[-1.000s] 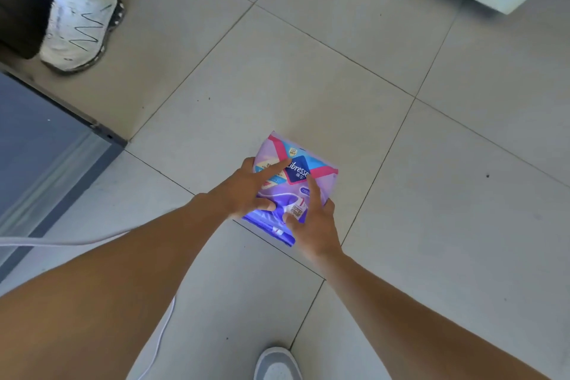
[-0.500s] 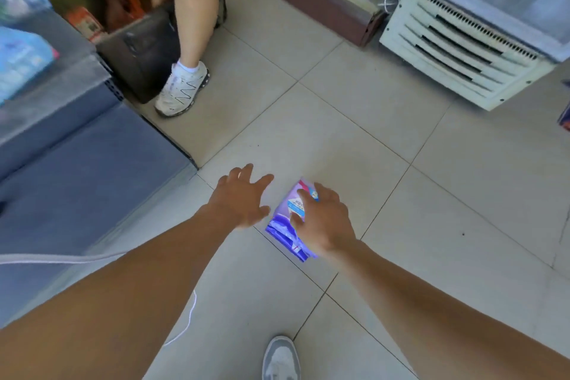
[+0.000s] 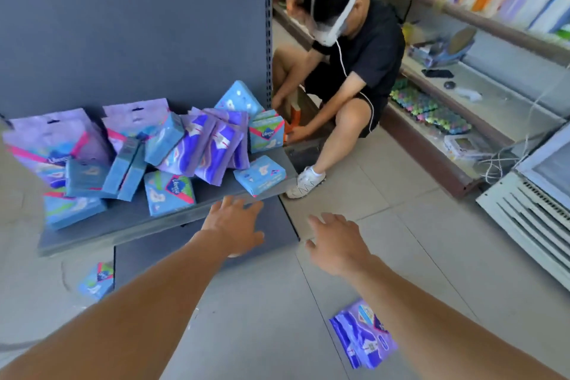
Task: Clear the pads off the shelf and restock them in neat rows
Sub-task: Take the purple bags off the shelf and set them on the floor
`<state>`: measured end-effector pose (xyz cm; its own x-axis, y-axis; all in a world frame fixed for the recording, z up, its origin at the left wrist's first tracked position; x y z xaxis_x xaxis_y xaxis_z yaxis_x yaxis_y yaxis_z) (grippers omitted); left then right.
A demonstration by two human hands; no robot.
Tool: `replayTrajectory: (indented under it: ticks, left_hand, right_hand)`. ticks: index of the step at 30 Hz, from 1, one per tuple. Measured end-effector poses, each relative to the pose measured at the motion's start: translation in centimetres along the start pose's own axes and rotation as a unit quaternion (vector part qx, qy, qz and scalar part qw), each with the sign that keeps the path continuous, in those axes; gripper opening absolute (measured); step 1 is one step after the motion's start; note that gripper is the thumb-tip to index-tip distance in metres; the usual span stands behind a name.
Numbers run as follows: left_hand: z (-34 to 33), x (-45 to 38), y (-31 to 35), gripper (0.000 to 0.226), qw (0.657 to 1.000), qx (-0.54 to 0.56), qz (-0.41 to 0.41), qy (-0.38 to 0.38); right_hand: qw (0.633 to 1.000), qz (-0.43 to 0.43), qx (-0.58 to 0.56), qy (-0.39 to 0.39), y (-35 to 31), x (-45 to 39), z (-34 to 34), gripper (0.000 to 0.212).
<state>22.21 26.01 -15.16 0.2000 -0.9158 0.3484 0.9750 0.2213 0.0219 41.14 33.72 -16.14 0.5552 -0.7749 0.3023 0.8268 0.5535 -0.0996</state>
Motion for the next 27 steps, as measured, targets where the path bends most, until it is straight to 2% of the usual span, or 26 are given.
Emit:
replayTrajectory:
  ticks: [6, 11, 16, 18, 22, 25, 27]
  left_hand:
    - [4.5, 5.3, -8.0, 0.071, 0.994, 0.010, 0.098, 0.048]
    - [4.6, 7.7, -11.9, 0.074, 0.990, 0.019, 0.126, 0.066]
    - [3.0, 6.7, -14.7, 0.074, 0.986, 0.040, 0.137, 0.086]
    - [2.3, 5.3, -15.7, 0.072, 0.984, 0.062, 0.140, 0.094]
    - [0.3, 0.7, -17.6, 0.073, 0.975, 0.119, 0.148, 0.115]
    - [-1.3, -3.1, -18.9, 0.081, 0.965, 0.163, 0.146, 0.142]
    - [-2.2, -5.0, -19.6, 0.087, 0.961, 0.179, 0.144, 0.153]
  right_hand:
    - [0.997, 0.072, 0.007, 0.032, -6.9, -0.9, 5.1, 0.041]
    - [0.994, 0.102, -0.015, 0.040, -11.2, -1.8, 5.6, 0.030]
    - [0.988, 0.060, -0.144, 0.010, -14.3, -4.0, 4.5, 0.049]
    - [0.979, 0.032, -0.199, -0.003, -15.2, -5.4, 4.1, 0.047]
    - [0.973, 0.001, -0.229, 0.001, -16.6, -10.1, 4.1, 0.039]
    - [0.967, -0.015, -0.255, 0.010, -17.5, -14.7, 5.0, 0.032]
    - [0.959, -0.032, -0.280, 0.027, -18.2, -17.4, 5.6, 0.037]
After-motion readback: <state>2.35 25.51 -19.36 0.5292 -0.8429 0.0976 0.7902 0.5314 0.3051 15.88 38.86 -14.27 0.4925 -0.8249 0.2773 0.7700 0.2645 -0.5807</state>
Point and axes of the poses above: each hand's wrist, its own x-axis away from the middle knuckle, its own z-axis out of the back of the hand, y = z × x, the point moved 2 cm from there along -x, towards the middle knuckle, and after that the axes turned 5 degrees about -z, right-handed, at the moved point
